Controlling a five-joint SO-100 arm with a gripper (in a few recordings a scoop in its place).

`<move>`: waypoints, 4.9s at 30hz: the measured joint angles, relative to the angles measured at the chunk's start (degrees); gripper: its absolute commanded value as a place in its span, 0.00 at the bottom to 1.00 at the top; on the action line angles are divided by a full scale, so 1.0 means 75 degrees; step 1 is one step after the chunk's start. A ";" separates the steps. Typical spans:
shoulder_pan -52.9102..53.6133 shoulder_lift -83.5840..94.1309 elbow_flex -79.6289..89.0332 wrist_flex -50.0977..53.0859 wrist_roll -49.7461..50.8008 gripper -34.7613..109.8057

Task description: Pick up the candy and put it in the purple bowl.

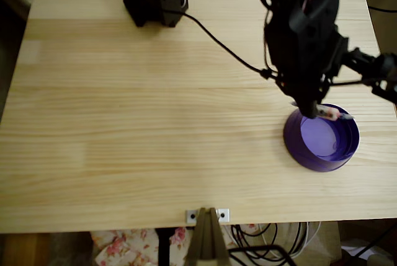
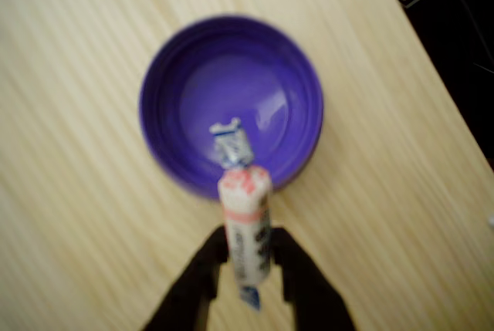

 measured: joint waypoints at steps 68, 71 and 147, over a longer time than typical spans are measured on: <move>-0.0398 -0.3035 -0.2953 0.0293 0.0867 0.35; -0.0387 -0.3035 -0.2953 0.0316 0.0867 0.29; 0.8027 1.3746 1.0641 0.2602 0.1734 0.24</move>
